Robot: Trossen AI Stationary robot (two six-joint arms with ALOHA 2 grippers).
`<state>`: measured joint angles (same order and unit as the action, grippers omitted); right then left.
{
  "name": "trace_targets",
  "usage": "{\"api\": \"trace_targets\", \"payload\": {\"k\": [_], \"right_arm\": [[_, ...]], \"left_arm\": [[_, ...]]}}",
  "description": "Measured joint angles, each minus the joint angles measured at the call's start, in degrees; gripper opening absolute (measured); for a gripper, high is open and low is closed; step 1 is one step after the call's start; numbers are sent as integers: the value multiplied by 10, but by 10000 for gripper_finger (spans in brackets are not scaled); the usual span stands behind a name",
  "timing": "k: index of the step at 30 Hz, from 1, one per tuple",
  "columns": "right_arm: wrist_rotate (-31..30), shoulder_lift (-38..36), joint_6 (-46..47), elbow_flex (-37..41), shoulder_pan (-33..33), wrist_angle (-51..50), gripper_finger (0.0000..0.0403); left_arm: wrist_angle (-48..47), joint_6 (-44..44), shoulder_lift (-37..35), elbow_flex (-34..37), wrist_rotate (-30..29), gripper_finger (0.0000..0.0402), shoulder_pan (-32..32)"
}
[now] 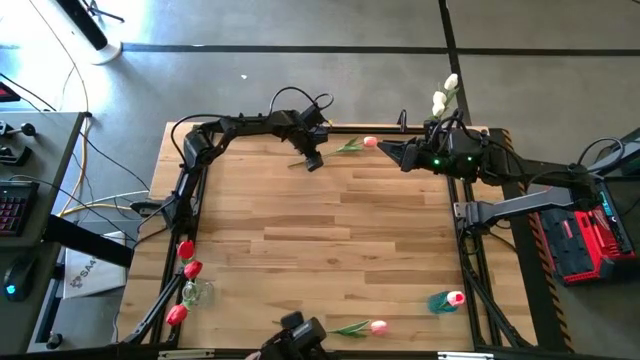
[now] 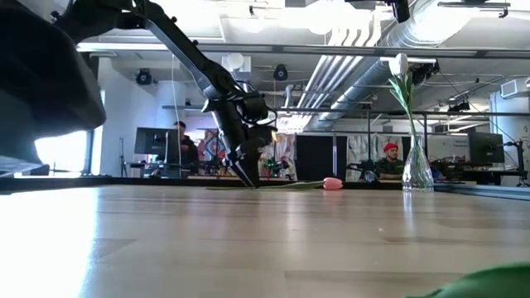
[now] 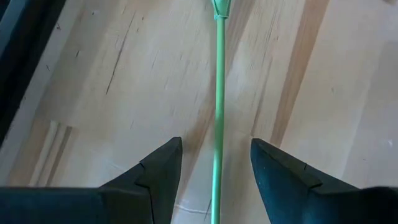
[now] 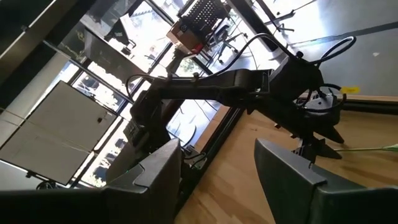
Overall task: Sort flowers into vase by color
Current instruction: Put the top pink tulip into the blue vase
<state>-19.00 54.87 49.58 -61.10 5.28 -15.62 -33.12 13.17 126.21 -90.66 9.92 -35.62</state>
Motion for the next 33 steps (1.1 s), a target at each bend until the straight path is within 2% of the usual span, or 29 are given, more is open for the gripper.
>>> {"api": "trace_targets", "payload": {"k": [5,13,16,23,29,33], "right_arm": [[0,0,16,0,-1,0,193],[0,0,46,0,-29,0,192],[0,0,46,0,-45,0,192],[-50,0,55,0,-88,0,192],[-89,0,60,0,-120,-11,192],[-110,1,103,0,-136,-54,192]], "left_arm": [[-15,-7,0,0,-4,158,0],[-66,-10,-2,-2,-19,71,8],[-94,-6,-1,-2,-29,52,8],[-105,-11,8,-3,-57,11,8],[-121,-44,-20,-2,-54,1,12],[-116,-57,-77,-4,-9,1,12]]}}
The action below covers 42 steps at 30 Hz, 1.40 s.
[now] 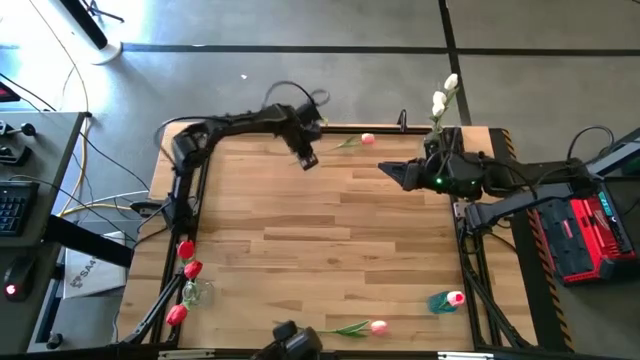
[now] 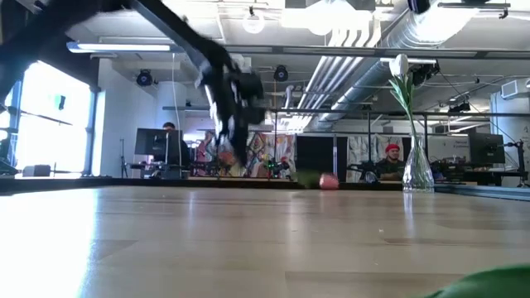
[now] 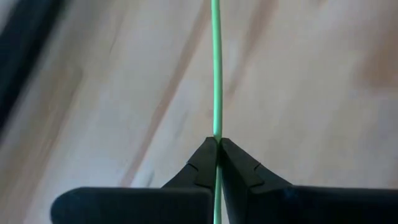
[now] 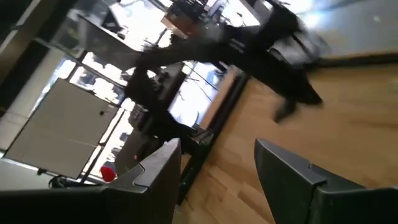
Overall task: Sort flowers into vase by color
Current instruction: Put the top pink tulip into the blue vase
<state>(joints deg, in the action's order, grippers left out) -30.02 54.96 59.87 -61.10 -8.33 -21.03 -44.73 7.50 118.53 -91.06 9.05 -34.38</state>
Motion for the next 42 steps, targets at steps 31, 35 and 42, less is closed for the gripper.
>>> {"api": "trace_targets", "payload": {"k": [31,35,42], "right_arm": [[-121,52,-194,0,27,237,215],[-114,50,-193,0,22,235,129],[-49,8,-184,0,0,144,20]], "left_arm": [[206,-106,-250,-3,192,0,174],[202,-112,-250,-3,192,0,191],[197,-151,-250,-3,192,24,196]]}}
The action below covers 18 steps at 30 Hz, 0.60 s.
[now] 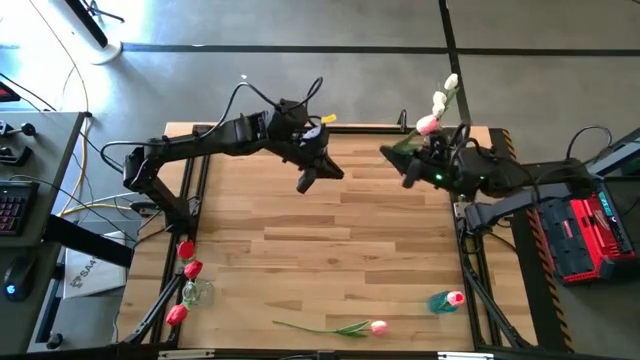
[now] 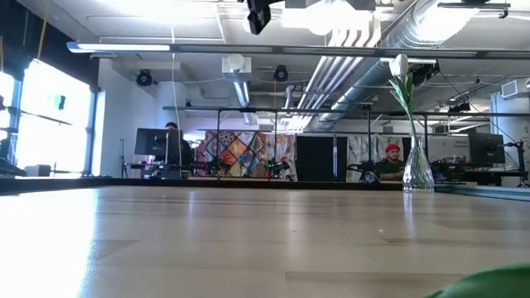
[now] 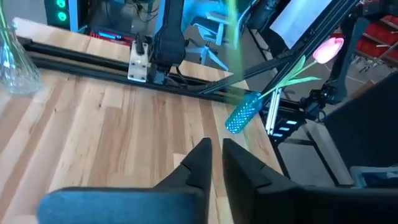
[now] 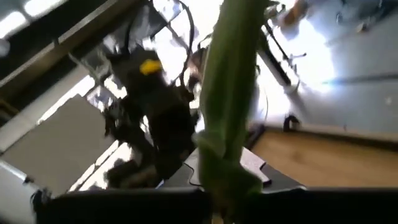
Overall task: Sort flowers into vase by color
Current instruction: Put the top pink tulip into the blue vase
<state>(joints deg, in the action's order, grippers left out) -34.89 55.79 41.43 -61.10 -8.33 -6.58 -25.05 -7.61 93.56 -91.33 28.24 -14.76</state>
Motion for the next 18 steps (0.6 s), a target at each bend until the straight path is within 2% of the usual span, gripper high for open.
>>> {"api": "trace_targets", "payload": {"k": [5,8,14,18], "right_arm": [[60,-66,33,0,-28,-118,5],[77,-98,49,0,-60,-175,3],[86,-139,109,0,-111,-291,1],[139,-142,115,0,-133,-285,1]], "left_arm": [[-26,-3,0,0,-1,74,2],[-48,-4,0,0,-6,96,9],[-80,-25,0,6,-61,108,32],[-80,-40,3,6,-112,108,55]]}}
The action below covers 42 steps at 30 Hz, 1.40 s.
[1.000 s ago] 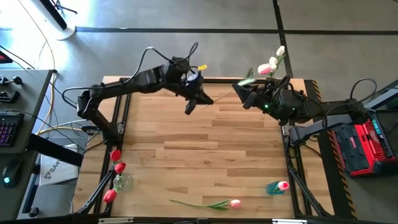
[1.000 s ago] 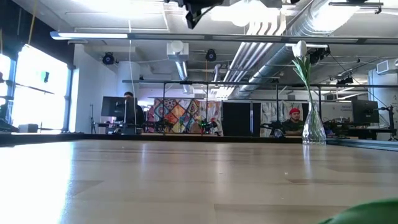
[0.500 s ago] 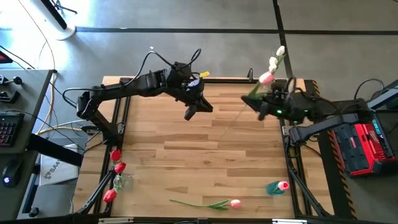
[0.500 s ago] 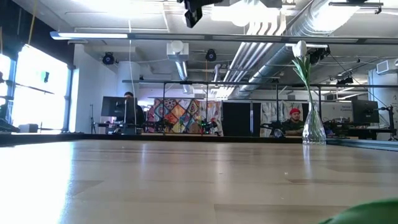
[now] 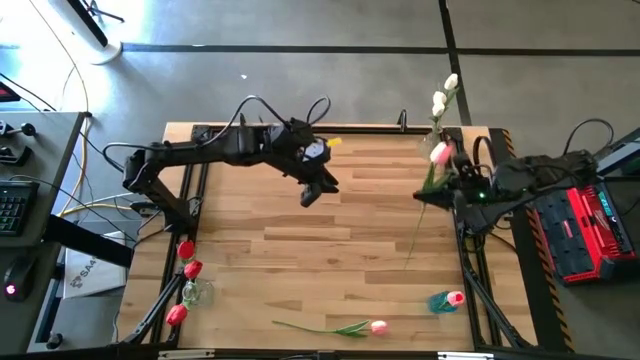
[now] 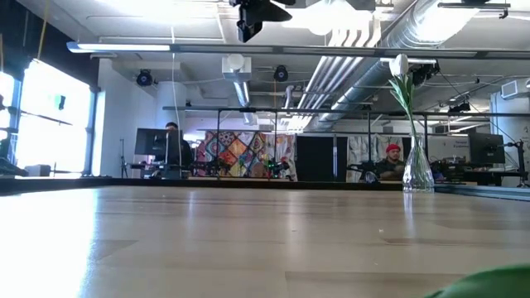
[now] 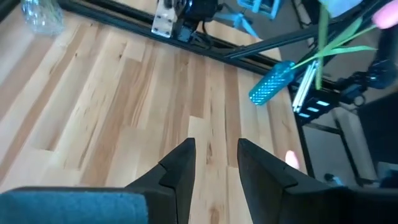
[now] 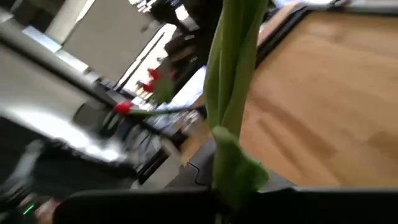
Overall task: Sort flowers into vase by color
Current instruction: Put the top pink tulip into the blue vase
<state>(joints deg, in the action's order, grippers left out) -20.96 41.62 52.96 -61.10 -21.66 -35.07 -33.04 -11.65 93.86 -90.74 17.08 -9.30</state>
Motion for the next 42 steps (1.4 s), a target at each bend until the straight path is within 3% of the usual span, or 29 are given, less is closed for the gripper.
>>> {"api": "trace_targets", "payload": {"k": [5,11,15,19,23,29,36,42], "right_arm": [[26,2,-22,-6,-23,65,0],[17,55,-91,-114,-58,89,0],[4,111,-141,-220,-82,1,0],[-63,165,-139,-308,-105,-146,0],[-109,208,-82,-354,-124,-310,0],[-176,215,48,-353,-180,-455,0],[-251,181,159,-328,-282,-525,0],[-226,175,195,-300,-327,-548,0]], "left_arm": [[11,-19,7,0,-44,108,22],[30,-43,24,0,-50,108,33],[38,-47,33,0,-49,108,35],[35,-48,40,0,-62,108,34],[34,-48,45,0,-94,108,30],[32,-38,45,0,-98,108,17],[31,-37,45,0,-99,108,0],[31,-33,45,0,-98,108,-2]]}}
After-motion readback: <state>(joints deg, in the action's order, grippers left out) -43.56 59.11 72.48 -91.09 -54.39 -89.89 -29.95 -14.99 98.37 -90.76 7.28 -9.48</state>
